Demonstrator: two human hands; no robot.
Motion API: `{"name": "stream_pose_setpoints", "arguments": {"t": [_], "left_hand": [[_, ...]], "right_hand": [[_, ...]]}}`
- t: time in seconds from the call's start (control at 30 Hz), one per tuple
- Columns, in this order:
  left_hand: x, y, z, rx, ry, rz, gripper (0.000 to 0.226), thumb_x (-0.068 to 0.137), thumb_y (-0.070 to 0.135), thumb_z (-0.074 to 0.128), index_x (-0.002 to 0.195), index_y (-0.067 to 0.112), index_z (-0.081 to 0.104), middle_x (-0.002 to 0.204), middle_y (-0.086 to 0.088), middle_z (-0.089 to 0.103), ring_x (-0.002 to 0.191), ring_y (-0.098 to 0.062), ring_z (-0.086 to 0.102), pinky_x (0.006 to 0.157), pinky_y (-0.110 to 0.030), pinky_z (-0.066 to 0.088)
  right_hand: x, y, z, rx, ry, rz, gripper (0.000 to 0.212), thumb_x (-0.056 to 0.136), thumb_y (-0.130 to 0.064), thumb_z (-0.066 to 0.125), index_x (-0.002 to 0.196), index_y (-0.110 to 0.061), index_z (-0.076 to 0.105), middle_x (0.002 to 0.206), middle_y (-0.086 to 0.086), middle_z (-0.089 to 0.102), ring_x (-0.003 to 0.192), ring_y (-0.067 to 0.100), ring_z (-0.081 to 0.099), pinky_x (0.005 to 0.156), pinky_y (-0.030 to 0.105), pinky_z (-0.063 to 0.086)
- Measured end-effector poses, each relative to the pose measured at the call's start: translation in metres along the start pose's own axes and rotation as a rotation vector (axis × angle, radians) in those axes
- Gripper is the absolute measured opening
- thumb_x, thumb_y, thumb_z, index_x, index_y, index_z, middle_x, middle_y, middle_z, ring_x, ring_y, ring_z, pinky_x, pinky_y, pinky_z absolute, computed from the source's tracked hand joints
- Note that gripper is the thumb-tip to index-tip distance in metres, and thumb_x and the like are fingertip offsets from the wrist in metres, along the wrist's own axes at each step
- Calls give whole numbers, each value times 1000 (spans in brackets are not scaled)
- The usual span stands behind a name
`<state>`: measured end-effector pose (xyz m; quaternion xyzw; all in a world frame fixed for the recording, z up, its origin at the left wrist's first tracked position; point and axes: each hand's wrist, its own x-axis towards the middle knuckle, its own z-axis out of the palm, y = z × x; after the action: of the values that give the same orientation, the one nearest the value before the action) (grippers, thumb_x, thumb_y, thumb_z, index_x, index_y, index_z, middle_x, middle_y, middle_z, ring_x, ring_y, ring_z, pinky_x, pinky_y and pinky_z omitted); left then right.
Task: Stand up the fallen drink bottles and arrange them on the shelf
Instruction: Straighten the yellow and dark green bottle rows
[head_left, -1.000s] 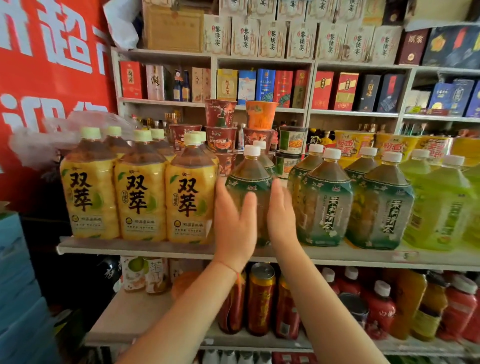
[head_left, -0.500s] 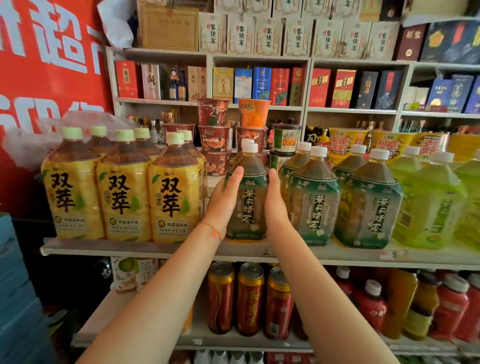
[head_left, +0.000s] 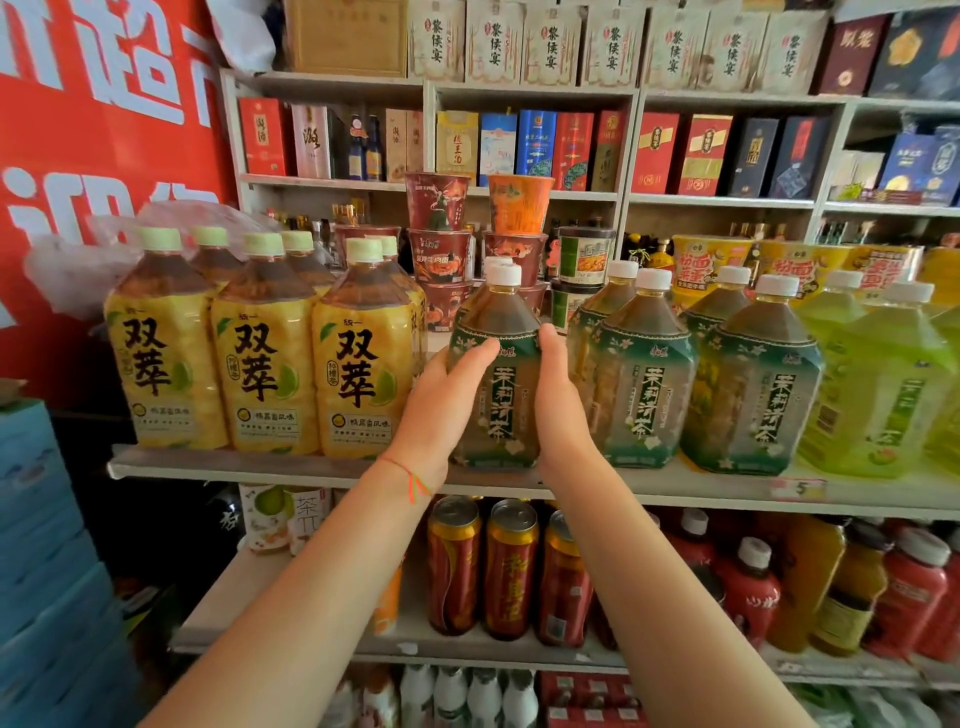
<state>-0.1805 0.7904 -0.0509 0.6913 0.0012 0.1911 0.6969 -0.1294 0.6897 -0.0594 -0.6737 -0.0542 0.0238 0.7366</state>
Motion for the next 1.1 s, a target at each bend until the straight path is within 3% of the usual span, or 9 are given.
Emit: {"name": "stream_pose_setpoints", "arguments": {"t": [0.13, 0.23, 0.3, 0.43, 0.7, 0.83, 0.93, 1.03, 1.1], "left_hand": [[-23, 5, -7, 449, 128, 562, 59, 97, 24, 59, 152, 21, 39, 155, 7, 44, 144, -5, 36, 119, -31, 31], [-4, 12, -38, 763, 356, 974, 49, 97, 14, 50, 145, 6, 48, 151, -12, 47, 145, -26, 38, 121, -51, 28], [18, 17, -62, 907, 452, 924, 46, 97, 18, 46, 141, 8, 54, 148, -14, 50, 142, -30, 42, 117, -57, 29], [44, 10, -87, 1152, 438, 900, 40, 100, 25, 44, 135, 10, 60, 153, -17, 43, 142, -35, 41, 114, -62, 32], [50, 5, -85, 1081, 458, 938, 35, 102, 25, 45, 124, 9, 66, 155, -18, 41, 128, -34, 51, 106, -51, 41], [51, 3, -86, 1106, 447, 923, 33, 102, 25, 44, 122, 12, 66, 157, -17, 38, 127, -35, 51, 106, -50, 40], [50, 2, -85, 1084, 465, 929, 34, 102, 24, 44, 126, 11, 64, 158, -18, 37, 135, -37, 45, 113, -51, 34], [38, 1, -70, 975, 429, 1045, 36, 98, 15, 50, 131, 7, 62, 156, -21, 38, 147, -41, 31, 122, -57, 19], [26, 2, -51, 826, 303, 1203, 34, 94, 5, 55, 126, 1, 64, 149, -24, 46, 144, -40, 37, 121, -55, 25]], "right_hand": [[4, 0, 2, 49, -47, -5, 51, 95, -73, 31, 124, -37, 55, 112, -16, 60, 120, 12, 50, 111, 38, 32], [12, -8, 9, 90, -64, 50, 70, 86, -84, 34, 120, -29, 60, 110, -5, 67, 112, 18, 58, 109, 41, 35], [21, -14, 12, 119, -40, 81, 84, 76, -89, 38, 128, -27, 61, 126, 7, 67, 118, 28, 59, 111, 48, 37], [49, -19, 15, 106, -11, 57, 75, 80, -82, 47, 130, -27, 60, 120, 10, 71, 111, 33, 66, 106, 51, 46], [54, -15, 29, 143, -40, 91, 72, 81, -76, 54, 122, -18, 67, 109, 13, 76, 109, 32, 68, 107, 48, 46], [47, -21, 31, 159, -2, 53, 37, 101, -55, 45, 99, -24, 65, 81, 2, 78, 85, 22, 70, 84, 38, 55], [35, -20, 33, 210, 34, 66, 48, 97, -61, 45, 112, -22, 68, 101, 8, 77, 98, 27, 71, 96, 43, 53], [13, -31, 31, 40, 154, -209, 32, 103, -49, 39, 109, -35, 67, 107, -13, 72, 106, 8, 65, 104, 39, 48], [-8, -45, 22, -122, 283, -564, 26, 104, -34, 40, 109, -37, 65, 106, -26, 67, 103, -9, 59, 98, 23, 47]]}}
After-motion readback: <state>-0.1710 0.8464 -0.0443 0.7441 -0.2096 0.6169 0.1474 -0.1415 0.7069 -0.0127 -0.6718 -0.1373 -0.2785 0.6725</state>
